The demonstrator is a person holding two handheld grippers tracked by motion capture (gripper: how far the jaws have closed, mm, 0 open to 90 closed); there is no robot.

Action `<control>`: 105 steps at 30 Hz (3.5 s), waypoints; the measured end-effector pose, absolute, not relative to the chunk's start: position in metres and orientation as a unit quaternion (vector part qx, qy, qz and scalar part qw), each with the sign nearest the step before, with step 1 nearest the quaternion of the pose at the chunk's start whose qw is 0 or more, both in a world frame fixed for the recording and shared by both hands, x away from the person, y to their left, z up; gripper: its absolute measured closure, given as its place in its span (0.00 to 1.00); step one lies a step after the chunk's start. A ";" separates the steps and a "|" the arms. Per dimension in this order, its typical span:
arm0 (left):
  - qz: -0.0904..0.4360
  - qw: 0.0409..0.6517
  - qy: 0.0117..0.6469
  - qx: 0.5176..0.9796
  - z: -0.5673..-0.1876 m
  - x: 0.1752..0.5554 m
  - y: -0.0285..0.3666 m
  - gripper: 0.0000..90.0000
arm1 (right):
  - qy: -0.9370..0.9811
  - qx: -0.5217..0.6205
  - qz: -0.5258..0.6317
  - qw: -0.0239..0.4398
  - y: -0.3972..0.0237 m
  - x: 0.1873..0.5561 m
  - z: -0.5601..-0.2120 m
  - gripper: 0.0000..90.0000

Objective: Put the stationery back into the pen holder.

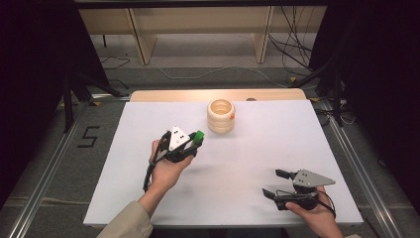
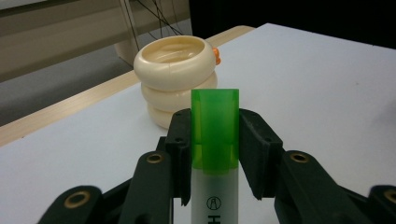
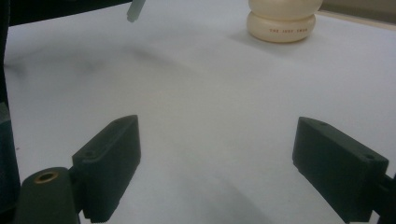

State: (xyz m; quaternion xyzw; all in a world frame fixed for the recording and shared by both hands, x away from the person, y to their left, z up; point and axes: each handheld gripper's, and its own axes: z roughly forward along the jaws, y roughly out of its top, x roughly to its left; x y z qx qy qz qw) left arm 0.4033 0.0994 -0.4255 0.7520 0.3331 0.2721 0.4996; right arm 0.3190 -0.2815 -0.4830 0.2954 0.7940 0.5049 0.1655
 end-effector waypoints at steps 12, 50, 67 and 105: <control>0.275 0.526 0.332 0.733 -0.425 0.408 0.096 0.74 | 0.791 0.299 0.507 0.166 -0.282 0.319 -0.483 0.18; 0.290 0.557 0.328 0.705 -0.398 0.435 0.081 0.74 | 0.790 0.301 0.508 0.166 -0.283 0.319 -0.483 0.18; 0.304 0.566 0.315 0.698 -0.393 0.445 0.075 0.74 | 0.789 0.302 0.509 0.165 -0.282 0.319 -0.483 0.18; 0.304 0.582 0.309 0.688 -0.376 0.468 0.054 0.74 | 0.788 0.302 0.510 0.164 -0.283 0.319 -0.483 0.18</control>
